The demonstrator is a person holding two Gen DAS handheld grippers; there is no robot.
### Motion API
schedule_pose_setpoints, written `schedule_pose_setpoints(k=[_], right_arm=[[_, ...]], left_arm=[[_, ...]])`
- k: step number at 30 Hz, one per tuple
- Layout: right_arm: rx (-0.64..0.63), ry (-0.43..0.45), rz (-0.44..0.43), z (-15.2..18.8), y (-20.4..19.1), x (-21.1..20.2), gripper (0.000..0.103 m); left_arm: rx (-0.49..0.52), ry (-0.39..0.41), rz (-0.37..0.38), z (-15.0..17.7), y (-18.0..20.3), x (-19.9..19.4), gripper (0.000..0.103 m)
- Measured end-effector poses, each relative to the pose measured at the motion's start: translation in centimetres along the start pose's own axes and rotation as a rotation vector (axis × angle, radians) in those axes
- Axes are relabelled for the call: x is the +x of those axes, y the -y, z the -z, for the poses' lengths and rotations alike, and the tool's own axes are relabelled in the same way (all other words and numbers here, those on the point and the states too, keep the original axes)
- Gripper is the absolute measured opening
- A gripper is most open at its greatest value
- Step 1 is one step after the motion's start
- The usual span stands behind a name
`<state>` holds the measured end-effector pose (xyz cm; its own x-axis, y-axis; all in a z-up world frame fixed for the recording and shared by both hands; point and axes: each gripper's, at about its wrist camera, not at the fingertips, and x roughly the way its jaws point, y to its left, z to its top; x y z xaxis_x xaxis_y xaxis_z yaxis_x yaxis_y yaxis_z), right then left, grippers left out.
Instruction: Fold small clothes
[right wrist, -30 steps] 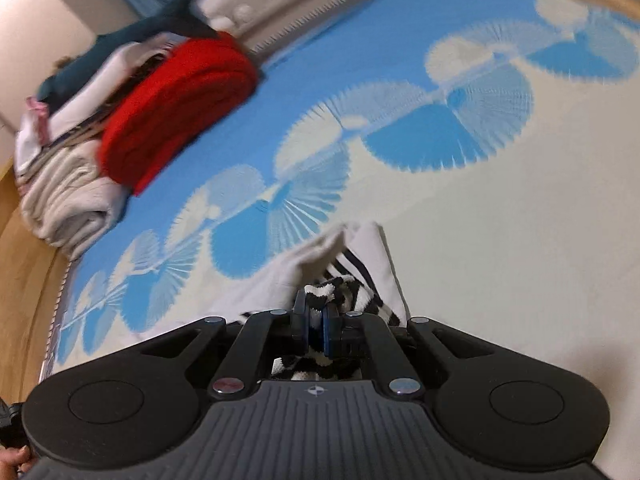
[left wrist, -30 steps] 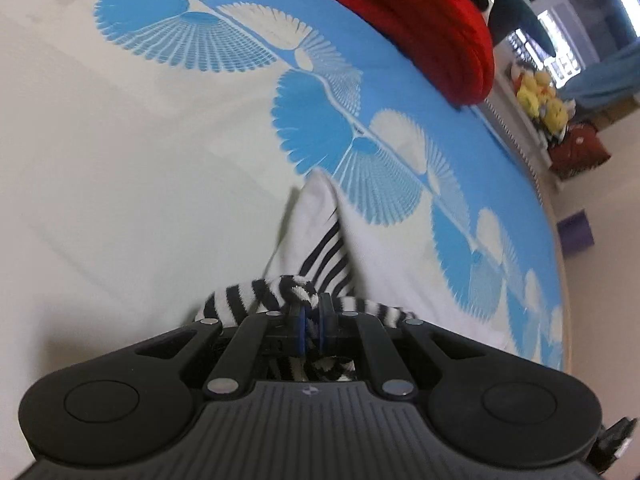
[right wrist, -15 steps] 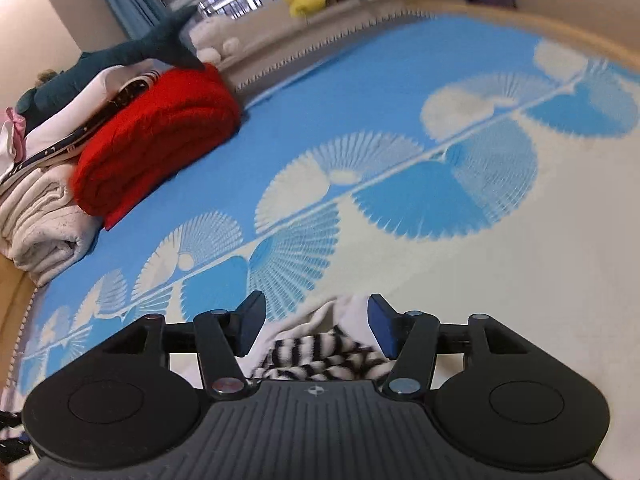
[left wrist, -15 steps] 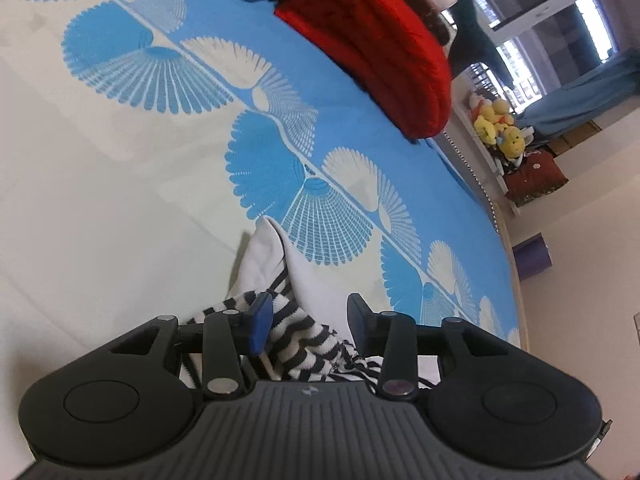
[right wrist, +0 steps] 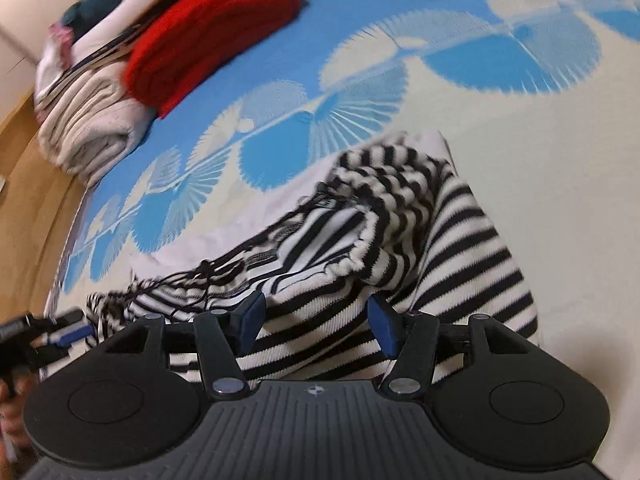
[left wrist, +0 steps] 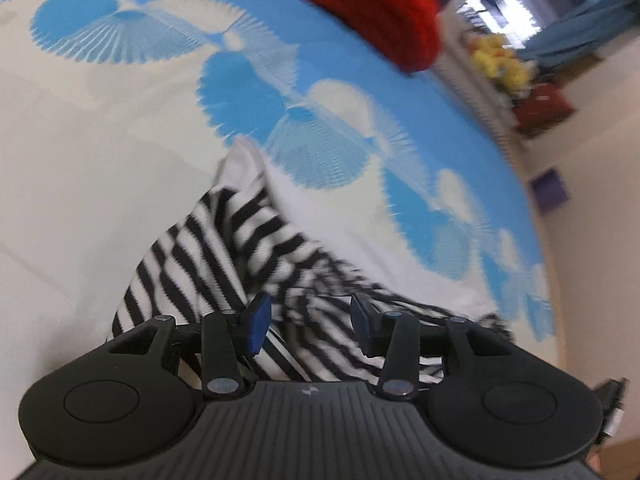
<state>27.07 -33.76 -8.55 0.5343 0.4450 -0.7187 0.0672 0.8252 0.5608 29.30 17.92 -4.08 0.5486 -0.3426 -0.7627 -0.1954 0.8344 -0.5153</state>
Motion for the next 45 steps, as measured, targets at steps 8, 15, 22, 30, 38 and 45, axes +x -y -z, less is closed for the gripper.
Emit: schedule_pose_setpoints(k=[8,15,22,30,38,45], right_arm=[[0.184,0.025,0.072,-1.1,0.3,0.9,0.011],[0.119,0.366,-0.031,-5.0,-3.3,-1.8,0.009],[0.185,0.363,-0.01,-7.9,-2.8,2.5,0.01],[0.123,0.213,0.146,-8.6,-3.7,7.4,0.042],[0.025,0.286,0.153,-7.4,-3.6,1.0,0.051],[-0.021,0.268,0.17,-3.2,-1.2,-7.1,0.052]], left_arm=[[-0.052,0.047,-0.081,-1.7,1.9,1.8,0.013],[-0.062,0.347,0.041,-4.0,4.7,0.5,0.013],[-0.185,0.395,-0.035,-6.1,3.6,3.2,0.015],[-0.286,0.141,-0.06,-7.8,0.4,6.1,0.055],[-0.111,0.157,0.05,-5.6,0.2,-0.6,0.061],[-0.015,0.118,-0.179,-2.0,-1.5,-8.1,0.049]])
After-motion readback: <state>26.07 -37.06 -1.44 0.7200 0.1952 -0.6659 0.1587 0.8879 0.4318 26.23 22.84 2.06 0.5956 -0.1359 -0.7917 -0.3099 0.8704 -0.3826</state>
